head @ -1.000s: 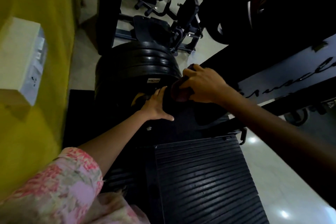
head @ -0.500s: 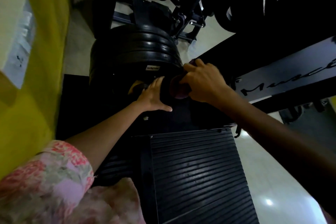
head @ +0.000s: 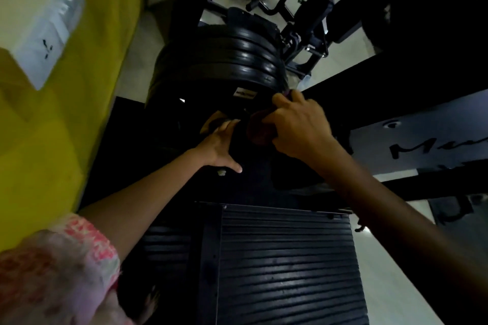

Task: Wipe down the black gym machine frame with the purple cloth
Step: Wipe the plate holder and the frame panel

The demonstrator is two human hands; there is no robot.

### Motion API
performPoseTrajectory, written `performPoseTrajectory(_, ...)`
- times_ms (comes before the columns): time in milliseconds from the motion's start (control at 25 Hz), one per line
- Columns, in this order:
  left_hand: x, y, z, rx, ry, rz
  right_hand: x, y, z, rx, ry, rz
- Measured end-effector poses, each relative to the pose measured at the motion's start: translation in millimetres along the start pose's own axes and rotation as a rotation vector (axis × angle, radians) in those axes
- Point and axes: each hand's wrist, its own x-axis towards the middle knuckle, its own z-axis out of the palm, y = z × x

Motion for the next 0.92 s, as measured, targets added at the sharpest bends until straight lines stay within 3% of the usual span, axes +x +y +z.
performPoseTrajectory(120, -1, -1, 0, 0.003, 0.043, 0.048, -2, 3, 2, -0.028, 0.082, 0.160)
performPoseTrajectory(400, -9, -24, 23, -0.170, 0.171, 0.030, 26, -37, 31, -0.021, -0.021, -0.129)
performPoseTrajectory(560, -36, -63, 54, -0.325, 0.284, -0.015, 29, -31, 30, 0.033, 0.035, 0.001)
performPoseTrajectory(640, -45, -89, 67, -0.339, 0.274, -0.077, 32, -45, 37, -0.053, 0.073, 0.029)
performPoseTrajectory(800, -46, -121, 75, -0.291, 0.186, -0.154, 39, -80, 58, 0.037, -0.099, -0.266)
performPoseTrajectory(920, -34, -133, 73, -0.227, 0.123, -0.178, 48, -84, 64, 0.079, 0.004, -0.028)
